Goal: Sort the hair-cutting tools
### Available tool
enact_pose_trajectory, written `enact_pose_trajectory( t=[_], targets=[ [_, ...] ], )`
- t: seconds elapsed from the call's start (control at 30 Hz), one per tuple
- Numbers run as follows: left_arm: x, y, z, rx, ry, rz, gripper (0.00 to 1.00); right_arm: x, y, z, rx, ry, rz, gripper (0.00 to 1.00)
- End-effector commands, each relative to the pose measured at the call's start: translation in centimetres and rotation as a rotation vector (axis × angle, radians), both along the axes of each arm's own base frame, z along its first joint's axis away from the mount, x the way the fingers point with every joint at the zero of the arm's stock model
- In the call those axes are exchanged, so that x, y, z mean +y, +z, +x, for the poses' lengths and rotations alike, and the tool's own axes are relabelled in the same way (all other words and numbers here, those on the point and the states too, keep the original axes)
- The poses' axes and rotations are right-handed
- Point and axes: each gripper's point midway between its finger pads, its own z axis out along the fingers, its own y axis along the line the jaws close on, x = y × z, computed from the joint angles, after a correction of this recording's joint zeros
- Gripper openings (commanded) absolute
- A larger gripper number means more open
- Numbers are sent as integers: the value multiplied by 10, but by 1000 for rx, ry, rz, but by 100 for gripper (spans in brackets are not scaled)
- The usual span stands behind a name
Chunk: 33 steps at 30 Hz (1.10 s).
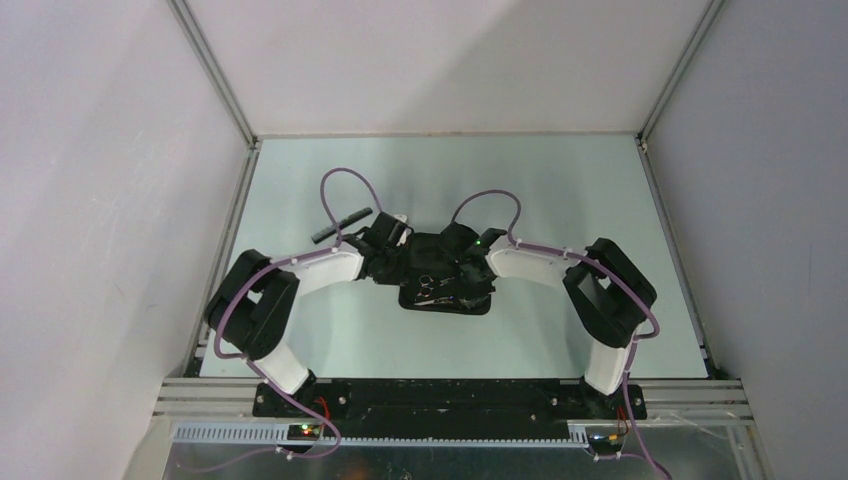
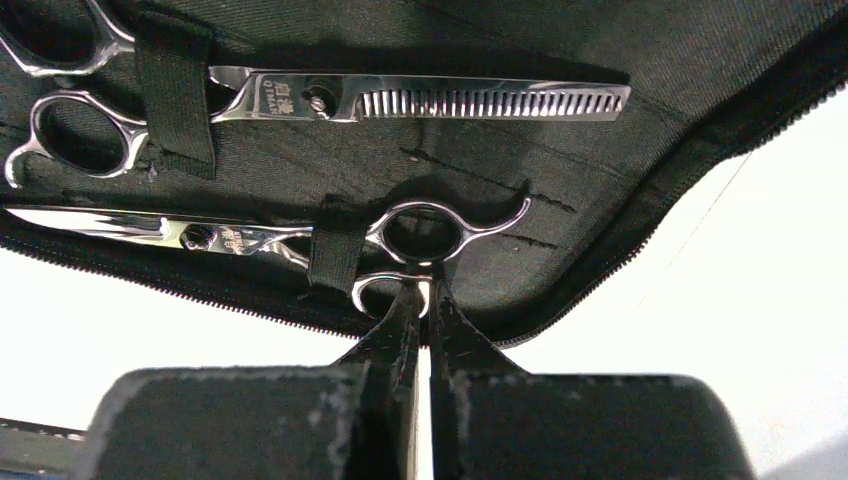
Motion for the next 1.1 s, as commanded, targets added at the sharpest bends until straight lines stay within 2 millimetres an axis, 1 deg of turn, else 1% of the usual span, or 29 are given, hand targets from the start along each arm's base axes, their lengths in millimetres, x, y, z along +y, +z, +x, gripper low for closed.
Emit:
enact_pose_trajectory(
  t=[0.0, 0.03, 0.1, 0.17, 0.3, 0.4, 0.43, 0.5, 0.63, 0.7, 0.73, 0.77, 0.8, 0.83, 0.87, 0.9, 0.93, 0.97, 1.0, 1.03, 1.07],
  targets=[
    [-21, -4, -16, 28, -12, -65, 1, 25, 10, 11, -34, -127, 176, 0],
    [-19, -4, -16, 26, -1, -57, 0, 16, 10, 9, -28, -155, 164, 0],
    [-16, -6, -17, 32, 9, -48, 0, 7, 8, 5, -22, -174, 144, 0],
    [-16, -6, -17, 33, 11, -48, 0, 4, 6, -1, -10, -175, 142, 0],
    [-16, -6, -17, 34, 11, -49, 0, 2, 4, -8, 7, -163, 145, 1],
    [-16, -7, -19, 37, 11, -48, 0, 4, 16, -5, -22, -149, 171, 5],
    [-15, -8, -19, 36, 12, -48, 0, 4, 22, -4, -37, -150, 181, 6],
    [-14, -8, -19, 35, 15, -47, 0, 1, 26, -1, -53, -161, 181, 6],
    [-13, -7, -19, 32, 18, -44, 0, -4, 25, 1, -50, -178, 167, 6],
    [-13, -7, -19, 32, 19, -43, 0, -2, 29, 0, -50, -161, 183, 11],
    [-14, -6, -19, 29, 18, -45, 0, 0, 31, -1, -50, -150, 196, 19],
    [-14, -6, -19, 29, 15, -46, 0, 3, 39, 2, -71, -131, 221, 23],
    [-14, -6, -19, 28, 14, -47, 0, 7, 45, 5, -95, -117, 244, 32],
    [-14, -6, -18, 26, 11, -47, 0, 8, 56, 10, -130, -87, 267, 39],
    [-14, -7, -18, 27, 11, -46, 0, 10, 67, 16, -177, -44, 293, 41],
    [-15, -6, -18, 26, 8, -47, 0, 9, 71, 21, -201, -29, 301, 45],
    [-15, -7, -18, 28, 7, -45, 0, 8, 80, 30, -247, -1, 314, 46],
    [-15, -7, -18, 27, 6, -45, 0, 7, 83, 35, -268, 13, 318, 47],
    [-15, -7, -18, 27, 2, -44, 0, 4, 87, 46, -306, 33, 320, 47],
    [-15, -8, -17, 28, 1, -43, 0, 6, 88, 48, -308, 53, 337, 47],
    [-15, -8, -17, 28, 0, -44, 0, 4, 89, 58, -332, 62, 341, 47]
  ],
)
